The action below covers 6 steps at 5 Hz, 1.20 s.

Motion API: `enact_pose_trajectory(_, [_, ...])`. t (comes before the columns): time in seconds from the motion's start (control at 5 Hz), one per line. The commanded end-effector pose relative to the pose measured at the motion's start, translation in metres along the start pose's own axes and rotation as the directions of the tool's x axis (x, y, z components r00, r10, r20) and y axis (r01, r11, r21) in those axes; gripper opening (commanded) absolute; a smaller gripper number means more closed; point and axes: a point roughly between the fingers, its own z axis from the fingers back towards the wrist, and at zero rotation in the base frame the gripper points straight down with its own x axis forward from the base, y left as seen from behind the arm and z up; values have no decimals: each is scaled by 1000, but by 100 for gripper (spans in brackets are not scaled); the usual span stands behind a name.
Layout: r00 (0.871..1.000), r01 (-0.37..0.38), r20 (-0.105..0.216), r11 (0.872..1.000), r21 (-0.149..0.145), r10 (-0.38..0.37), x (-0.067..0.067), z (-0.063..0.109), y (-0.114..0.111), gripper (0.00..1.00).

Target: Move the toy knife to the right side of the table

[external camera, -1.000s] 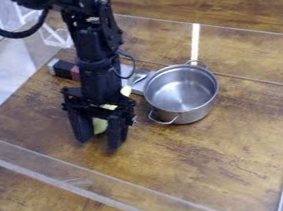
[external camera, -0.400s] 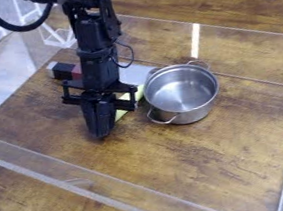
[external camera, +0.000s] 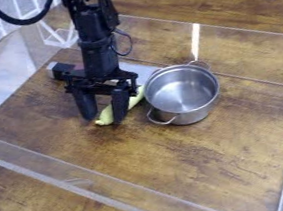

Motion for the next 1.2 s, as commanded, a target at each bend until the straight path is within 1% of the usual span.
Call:
enact_pose_trajectory(0.0, [994, -90, 54, 996, -20, 91, 0, 14, -7, 0])
enact_pose_trajectory(0.2, [988, -148, 44, 988, -34, 149, -9, 13, -17, 0])
enact_pose_trajectory(0.6, [998, -63, 20, 998, -18, 63, -21, 23, -26, 0])
enact_pose_trajectory(1.0, [998, -55, -6, 998, -18, 55, -26, 20, -17, 0])
